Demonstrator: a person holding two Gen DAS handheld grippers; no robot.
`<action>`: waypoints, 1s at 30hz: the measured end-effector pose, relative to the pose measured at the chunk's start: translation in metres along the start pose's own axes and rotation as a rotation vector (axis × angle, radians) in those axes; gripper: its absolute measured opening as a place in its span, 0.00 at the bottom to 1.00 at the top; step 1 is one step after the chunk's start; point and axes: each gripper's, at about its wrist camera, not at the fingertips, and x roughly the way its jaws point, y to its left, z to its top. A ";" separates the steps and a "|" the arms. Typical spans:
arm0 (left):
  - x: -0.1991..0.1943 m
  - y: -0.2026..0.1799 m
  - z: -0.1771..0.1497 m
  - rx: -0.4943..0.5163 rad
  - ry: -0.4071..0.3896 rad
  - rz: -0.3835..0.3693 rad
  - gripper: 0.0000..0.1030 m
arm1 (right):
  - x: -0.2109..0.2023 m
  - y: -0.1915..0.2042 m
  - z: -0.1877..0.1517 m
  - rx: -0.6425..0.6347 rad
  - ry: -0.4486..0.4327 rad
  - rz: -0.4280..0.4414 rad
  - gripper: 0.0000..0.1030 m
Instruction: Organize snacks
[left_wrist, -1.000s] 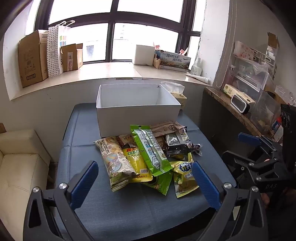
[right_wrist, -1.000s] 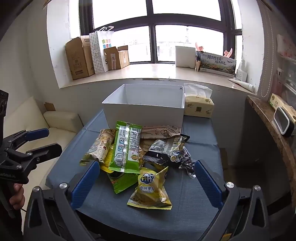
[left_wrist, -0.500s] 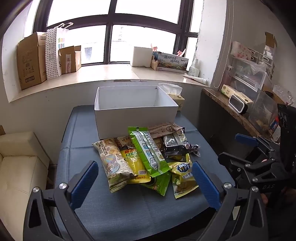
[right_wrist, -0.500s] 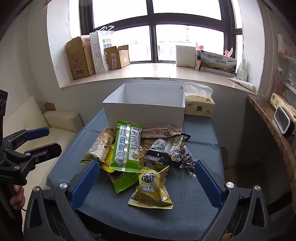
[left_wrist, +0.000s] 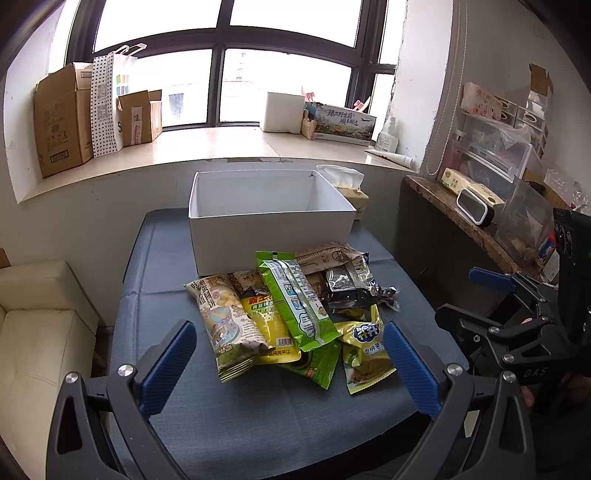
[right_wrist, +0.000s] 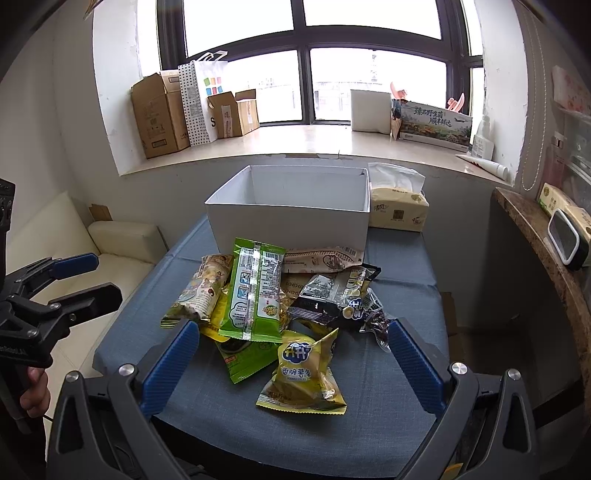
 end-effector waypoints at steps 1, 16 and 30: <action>0.000 0.000 0.000 0.000 -0.001 0.000 1.00 | 0.000 0.000 0.000 0.000 0.000 0.001 1.00; -0.001 -0.002 -0.001 0.003 0.001 0.001 1.00 | 0.001 0.001 -0.002 0.002 0.003 0.005 1.00; -0.001 -0.003 -0.002 0.002 -0.003 -0.002 1.00 | 0.002 0.002 -0.003 0.000 0.009 0.008 1.00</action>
